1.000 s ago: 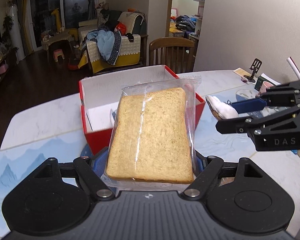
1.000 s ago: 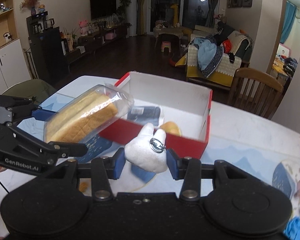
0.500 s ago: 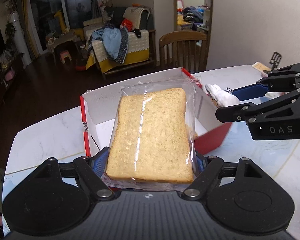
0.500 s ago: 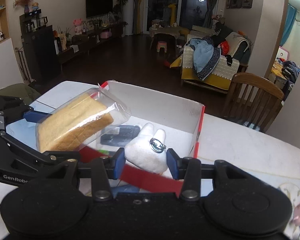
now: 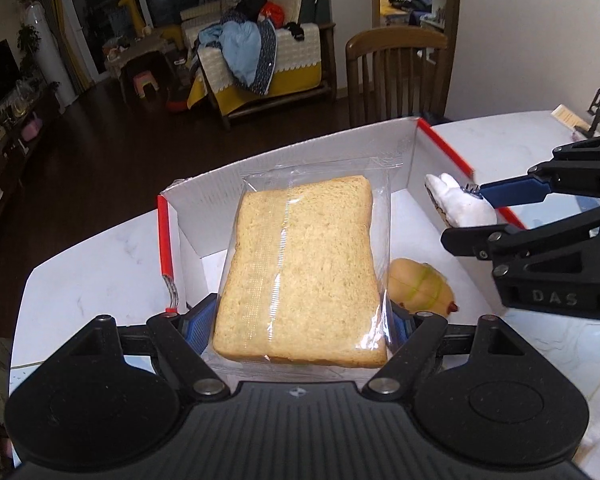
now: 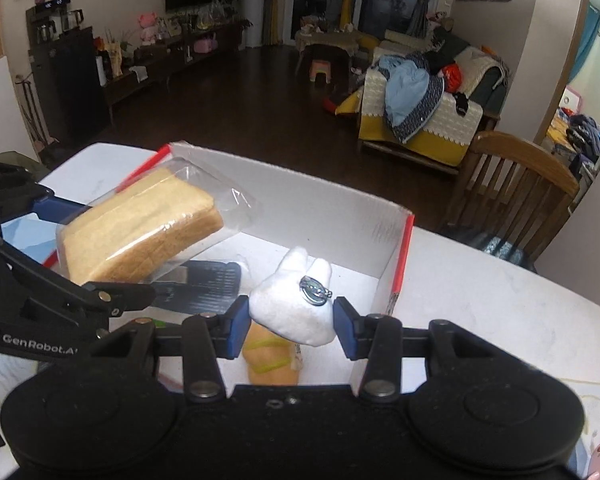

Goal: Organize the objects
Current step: 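Carry the bagged bread and white plush bunny into the red shoebox, then open both tools to drop the bread and bunny into the box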

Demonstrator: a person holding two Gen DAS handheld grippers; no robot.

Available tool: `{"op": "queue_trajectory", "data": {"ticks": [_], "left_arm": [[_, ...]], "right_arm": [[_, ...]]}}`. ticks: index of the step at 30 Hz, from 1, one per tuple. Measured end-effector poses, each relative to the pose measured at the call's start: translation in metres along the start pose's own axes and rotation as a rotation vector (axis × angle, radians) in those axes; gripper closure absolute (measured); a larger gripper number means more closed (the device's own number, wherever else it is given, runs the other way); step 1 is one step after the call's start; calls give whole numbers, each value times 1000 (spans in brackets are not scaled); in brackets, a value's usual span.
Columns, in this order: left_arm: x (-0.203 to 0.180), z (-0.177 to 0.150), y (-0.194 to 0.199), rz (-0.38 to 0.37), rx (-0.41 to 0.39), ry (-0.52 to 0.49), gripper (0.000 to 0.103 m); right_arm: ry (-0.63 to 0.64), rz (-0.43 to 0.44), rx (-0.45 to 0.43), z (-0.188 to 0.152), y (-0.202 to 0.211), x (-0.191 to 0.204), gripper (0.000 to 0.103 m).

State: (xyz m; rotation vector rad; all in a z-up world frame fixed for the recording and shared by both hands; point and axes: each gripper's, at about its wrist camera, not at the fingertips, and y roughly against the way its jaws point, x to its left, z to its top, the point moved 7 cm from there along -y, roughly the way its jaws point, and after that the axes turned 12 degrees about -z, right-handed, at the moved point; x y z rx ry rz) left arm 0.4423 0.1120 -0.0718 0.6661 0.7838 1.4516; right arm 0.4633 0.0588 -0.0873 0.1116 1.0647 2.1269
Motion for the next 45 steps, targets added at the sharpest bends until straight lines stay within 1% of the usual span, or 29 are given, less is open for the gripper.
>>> {"op": "queue_trajectory", "data": {"ticks": [8,12,16,19,21,24,26,27,31,34,35,41,45], "left_arm": [[14,6,-29,46,55,13,23],[20,5,-40,48,87,35,23],[27,2,-49,33,115,66,22],[28,0,-52,31,122,74,22],[30,-2,-53,29,124,87,22],[33,-4,-53,22,120,110,22],[34,-5,-52,14,117,122,22],[34,-5,-52,11,115,126,22],[35,-3,-47,20,86,130,16],[34,3,-45,16,62,136,9],[34,4,-43,12,54,138,8],[33,7,-30,-7,16,136,8],[29,6,-14,-18,-13,136,8]], "right_arm": [[17,-31,77,0,-46,3,59],[11,-20,107,-1,-58,4,59],[27,-17,125,0,-70,4,59],[29,-8,138,-2,-75,5,58],[40,-15,132,-2,-76,6,57],[47,-12,131,-3,-76,7,54],[43,-4,134,-4,-76,7,48],[41,-2,133,-4,-75,7,47],[42,-3,128,-4,-72,7,43],[40,1,115,-4,-67,6,42],[40,2,110,-3,-65,6,40],[41,13,71,-1,-44,1,39],[31,18,50,2,-28,-2,39]]}}
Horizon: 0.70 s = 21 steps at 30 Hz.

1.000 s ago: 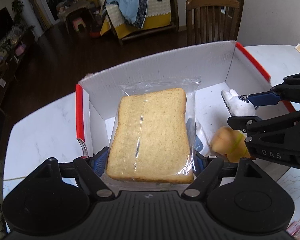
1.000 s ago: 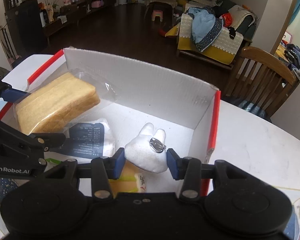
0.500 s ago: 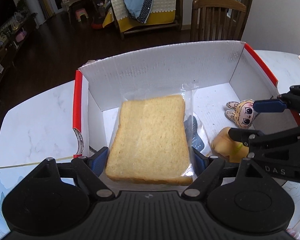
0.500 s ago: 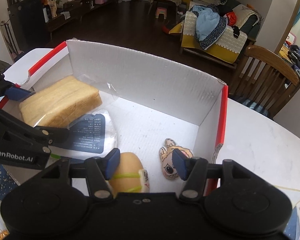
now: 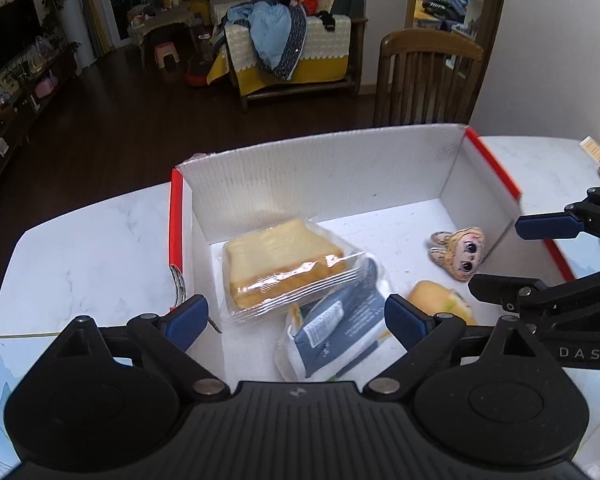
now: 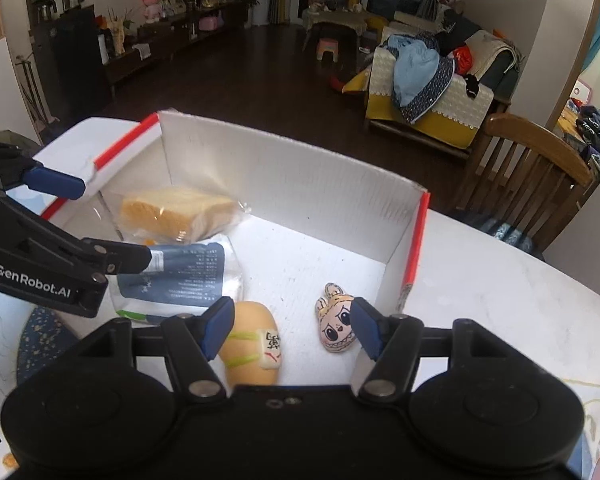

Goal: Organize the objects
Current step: 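Open both tools to drop the bread and bunny into the box, then withdraw both tools from the box back over the table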

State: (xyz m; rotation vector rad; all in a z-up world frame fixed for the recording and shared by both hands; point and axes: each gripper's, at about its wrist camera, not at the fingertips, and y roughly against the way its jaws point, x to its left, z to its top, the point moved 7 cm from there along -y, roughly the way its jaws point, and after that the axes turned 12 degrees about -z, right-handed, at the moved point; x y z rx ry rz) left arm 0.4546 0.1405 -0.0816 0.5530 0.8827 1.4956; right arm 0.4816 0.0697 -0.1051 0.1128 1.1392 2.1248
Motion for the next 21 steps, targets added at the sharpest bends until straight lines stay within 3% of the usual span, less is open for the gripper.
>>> {"op": "queue_trajectory", "data": {"ticks": [15,21], "left_arm": [[-29,-16,79,-60,-136,-13,8],[-40,-35,112,-82,-195,-12,8]], "right_arm": [[-57,10,-95,-11,79,2,39],[-134,40,-133,-22,115,2,29]]}}
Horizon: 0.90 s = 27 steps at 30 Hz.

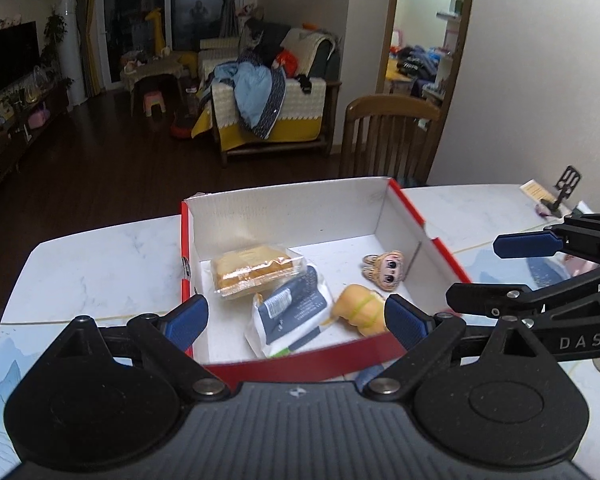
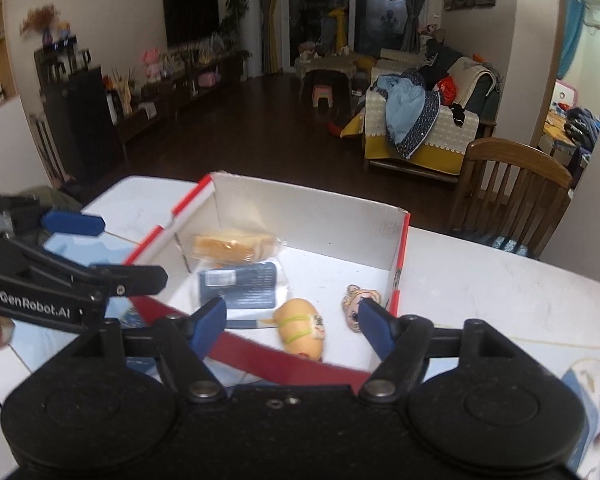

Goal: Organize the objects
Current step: 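Withdraw both tools from the box back over the table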

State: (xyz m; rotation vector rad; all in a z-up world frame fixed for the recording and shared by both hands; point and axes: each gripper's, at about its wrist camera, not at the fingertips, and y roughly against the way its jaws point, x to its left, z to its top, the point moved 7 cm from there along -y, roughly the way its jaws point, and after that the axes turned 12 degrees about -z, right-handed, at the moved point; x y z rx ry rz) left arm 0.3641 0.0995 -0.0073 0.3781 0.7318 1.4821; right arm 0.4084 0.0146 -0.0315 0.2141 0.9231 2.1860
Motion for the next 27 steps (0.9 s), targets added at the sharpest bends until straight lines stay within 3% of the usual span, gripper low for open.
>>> {"op": "queue_trajectory", "data": {"ticks": [18,23,27], "left_arm": [[-15,-51,84,-74,-86,-9,8],[-15,-68,98,-84,-85,-8,8],[-13,-86,104,-85,-74,8,3]], "right_arm": [[-24,15,-97,-30,88,40,12],[-53,5,-97,-49,105,44,2],[-54,-14,-77,-69,111,47,1]]}}
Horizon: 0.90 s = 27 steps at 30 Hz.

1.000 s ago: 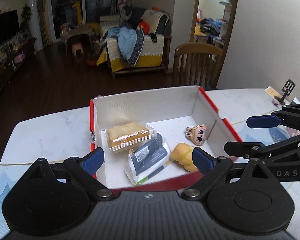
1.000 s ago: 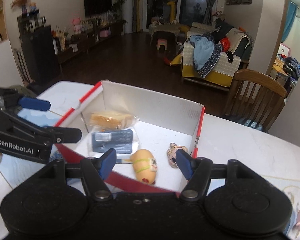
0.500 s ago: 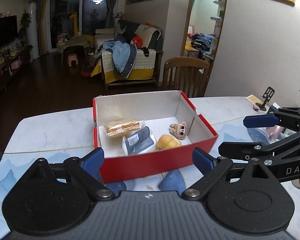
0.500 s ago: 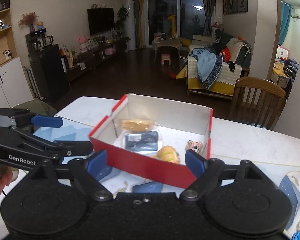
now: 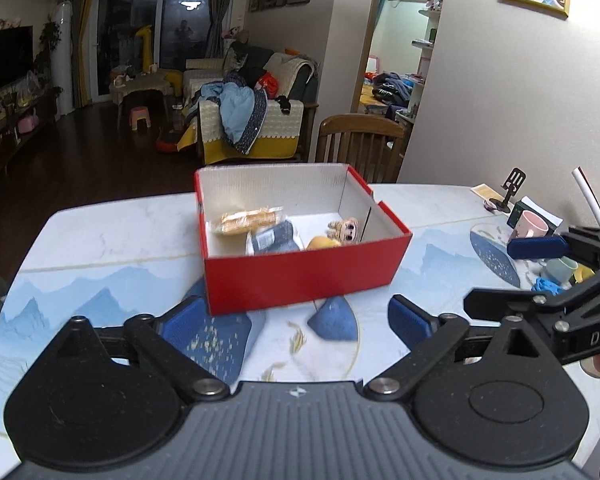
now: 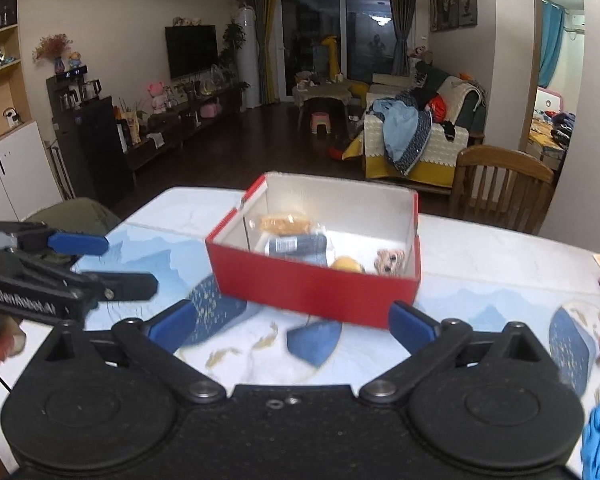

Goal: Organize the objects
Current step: 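Withdraw both tools from the box back over the table, then move the left tool toward the orange snack bag while the right tool approaches the glue stick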

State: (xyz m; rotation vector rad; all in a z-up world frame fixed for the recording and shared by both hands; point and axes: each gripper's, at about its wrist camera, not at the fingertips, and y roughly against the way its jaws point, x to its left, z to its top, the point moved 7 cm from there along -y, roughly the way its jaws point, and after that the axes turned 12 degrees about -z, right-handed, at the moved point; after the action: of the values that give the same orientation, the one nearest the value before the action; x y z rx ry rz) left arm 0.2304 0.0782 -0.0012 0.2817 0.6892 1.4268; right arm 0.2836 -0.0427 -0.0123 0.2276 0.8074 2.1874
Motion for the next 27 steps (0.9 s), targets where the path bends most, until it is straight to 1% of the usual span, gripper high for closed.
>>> {"op": "queue_trajectory", "data": {"ticks": [7,12,21,24,27], "left_arm": [[5,-33,6,5,17,12,0],[10,-54,1,26,33,21,0],[23,-89,-20,66,101,36,0],[28,-101,-29,84,134,38,0],[30,-112,-38,83,167,36,0]], "right_arm": [[-22,-36,47,-44,2,1,1],[-53,-61,108,-82,-1,-1,1],[-50,-83,193,-136,-8,1,1],[-39,-82,215,-148,-11,3,1],[-32,-77,228,-157,-12,4,1]]}}
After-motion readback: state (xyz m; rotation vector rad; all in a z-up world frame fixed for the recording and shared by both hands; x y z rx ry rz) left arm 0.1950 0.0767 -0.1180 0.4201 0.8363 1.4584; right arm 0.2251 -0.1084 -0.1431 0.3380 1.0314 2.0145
